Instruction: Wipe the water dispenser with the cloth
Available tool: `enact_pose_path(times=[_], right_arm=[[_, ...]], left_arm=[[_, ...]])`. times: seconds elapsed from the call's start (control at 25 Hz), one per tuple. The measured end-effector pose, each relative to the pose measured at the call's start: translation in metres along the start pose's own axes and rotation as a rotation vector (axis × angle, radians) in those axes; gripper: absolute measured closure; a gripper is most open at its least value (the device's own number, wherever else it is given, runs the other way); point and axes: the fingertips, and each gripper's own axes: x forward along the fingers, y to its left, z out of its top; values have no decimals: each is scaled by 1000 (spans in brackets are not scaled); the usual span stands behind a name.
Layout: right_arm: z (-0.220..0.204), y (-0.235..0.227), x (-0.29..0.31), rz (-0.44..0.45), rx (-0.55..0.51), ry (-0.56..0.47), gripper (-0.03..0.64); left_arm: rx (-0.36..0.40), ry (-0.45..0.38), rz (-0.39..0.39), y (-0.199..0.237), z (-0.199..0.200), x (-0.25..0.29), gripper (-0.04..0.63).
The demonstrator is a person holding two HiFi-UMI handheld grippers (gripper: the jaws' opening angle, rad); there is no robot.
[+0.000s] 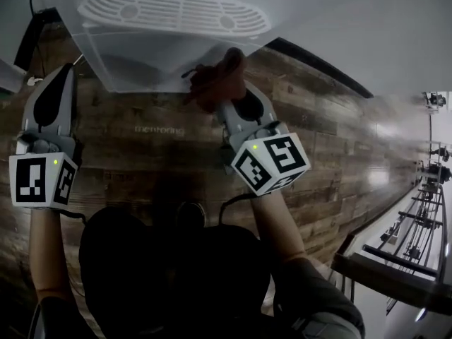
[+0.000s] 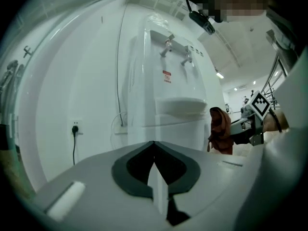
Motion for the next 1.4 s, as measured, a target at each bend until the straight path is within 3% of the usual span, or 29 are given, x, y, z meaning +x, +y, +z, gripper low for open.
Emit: enact_pose_path(times=[0.16,0.36,0.6,0.8,1.08,1.16,1.28,1.4], right_arm=[[22,3,8,-1,39,-28,554],[-5,-3,22,-30,141,26,554],[-69,-10,44,-56,145,121,554],[-144,-20,66,-74,191,254,554],[-227,-28,88,-74,83,433,554],[-219,-18,81,-48,72,428,554],[-163,22,65,82,142,312,554],[-79,57,53,217,200,145,554]], left_arm=[[13,-41,-28,-12,20,5,577],[9,-15,-27,-11,1,9,577],[1,39,-14,-5,-60,14,577],[106,125,-49,-11,-126,15,577],[-15,263,-78,-26,-190,13,577],[-52,257,-84,-30,-186,12,577],[-107,184,-104,-33,-142,6,577],[-55,100,-130,-38,-87,4,577]])
